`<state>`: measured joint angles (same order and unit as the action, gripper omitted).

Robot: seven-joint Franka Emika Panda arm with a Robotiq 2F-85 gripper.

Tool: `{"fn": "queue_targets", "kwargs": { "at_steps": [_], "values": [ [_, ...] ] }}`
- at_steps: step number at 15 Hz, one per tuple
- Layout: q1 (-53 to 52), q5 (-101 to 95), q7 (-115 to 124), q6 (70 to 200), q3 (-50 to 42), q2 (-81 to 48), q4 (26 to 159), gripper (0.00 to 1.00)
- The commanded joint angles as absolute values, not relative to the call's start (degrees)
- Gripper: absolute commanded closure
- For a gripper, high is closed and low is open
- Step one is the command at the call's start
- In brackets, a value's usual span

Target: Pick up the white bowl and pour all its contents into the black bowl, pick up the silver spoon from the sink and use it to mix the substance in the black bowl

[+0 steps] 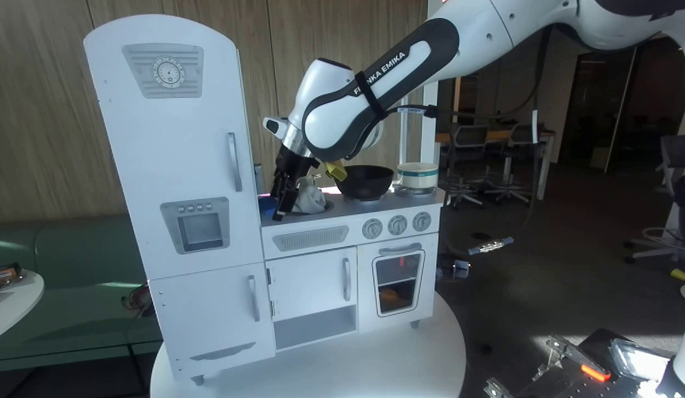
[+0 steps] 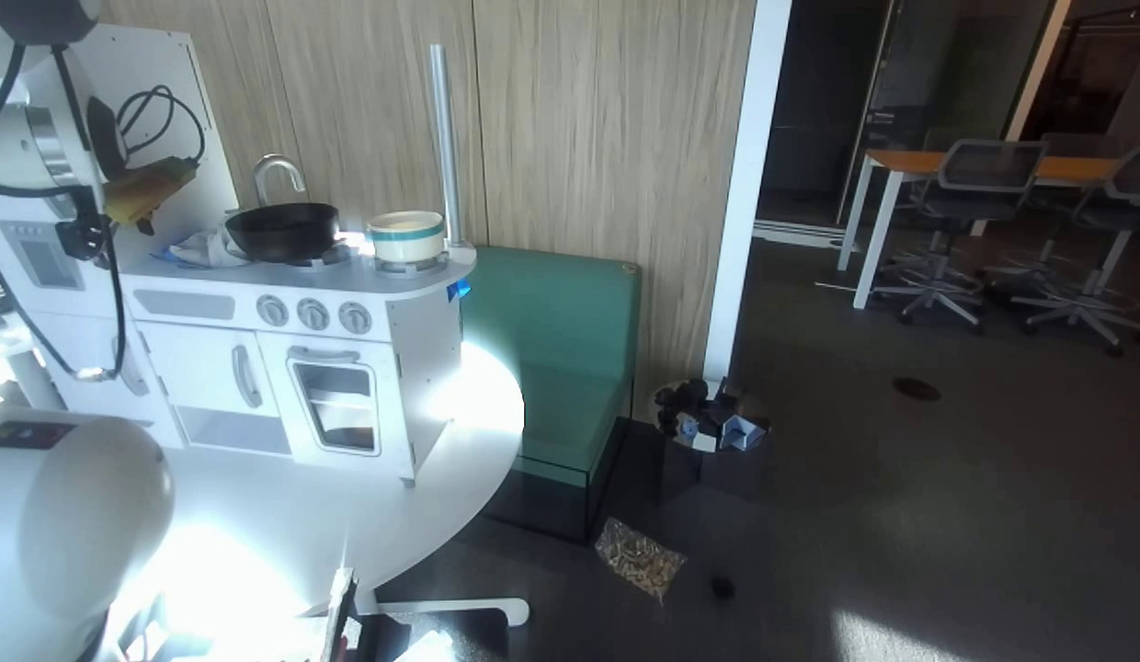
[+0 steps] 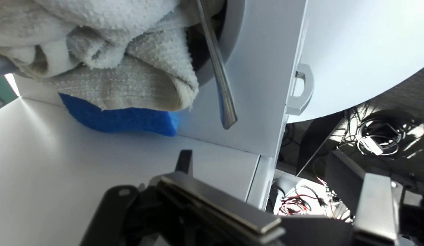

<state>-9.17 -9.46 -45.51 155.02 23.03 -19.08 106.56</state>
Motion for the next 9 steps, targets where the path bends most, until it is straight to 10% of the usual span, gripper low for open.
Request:
{"fn": "queue_targets", "kwargs": {
  "at_steps": [1, 9],
  "values": [
    [-10.18, -8.0, -47.7, 150.51, 22.52, -21.16, 102.43, 0.0],
    [-10.39, -9.18, -48.38, 149.46, 20.11, -23.47, 99.84, 0.0]
  ]
}}
